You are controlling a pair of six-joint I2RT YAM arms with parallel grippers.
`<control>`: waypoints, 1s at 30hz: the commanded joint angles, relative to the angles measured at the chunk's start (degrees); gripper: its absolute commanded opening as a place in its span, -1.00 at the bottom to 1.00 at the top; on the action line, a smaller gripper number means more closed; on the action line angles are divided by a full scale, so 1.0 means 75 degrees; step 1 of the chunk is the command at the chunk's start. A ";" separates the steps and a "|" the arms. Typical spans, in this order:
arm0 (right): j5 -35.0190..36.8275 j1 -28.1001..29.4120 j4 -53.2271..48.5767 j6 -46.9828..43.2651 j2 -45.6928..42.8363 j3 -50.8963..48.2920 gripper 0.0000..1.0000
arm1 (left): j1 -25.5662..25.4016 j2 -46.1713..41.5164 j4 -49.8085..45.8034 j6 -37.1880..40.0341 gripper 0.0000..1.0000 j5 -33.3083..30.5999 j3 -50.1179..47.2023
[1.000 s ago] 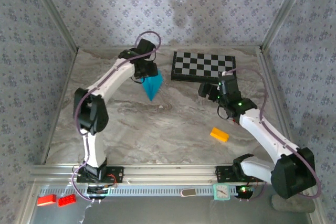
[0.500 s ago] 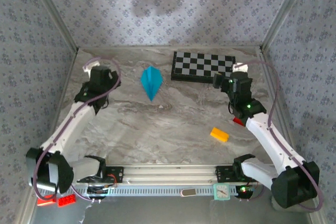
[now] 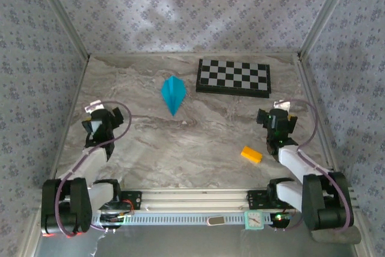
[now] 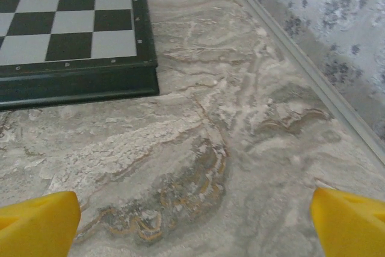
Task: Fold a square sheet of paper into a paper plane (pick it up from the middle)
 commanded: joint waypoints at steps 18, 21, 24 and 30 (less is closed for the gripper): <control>-0.2705 -0.0704 0.4534 -0.1226 0.3117 -0.0221 1.00 | 0.0638 0.3303 0.4536 0.0997 1.00 0.3327 -0.0075; -0.2875 -0.0824 0.4153 -0.1164 0.3069 -0.0044 1.00 | 0.0561 0.3388 0.4217 0.0998 1.00 0.3063 0.0112; -0.2702 -0.0822 0.3371 -0.1066 0.3119 0.0380 1.00 | 0.0379 0.3401 0.3831 0.1080 1.00 0.2687 0.0334; -0.2851 -0.0919 0.3338 -0.1010 0.3117 0.0443 1.00 | 0.0036 0.3443 0.3508 0.1324 1.00 0.2138 0.0534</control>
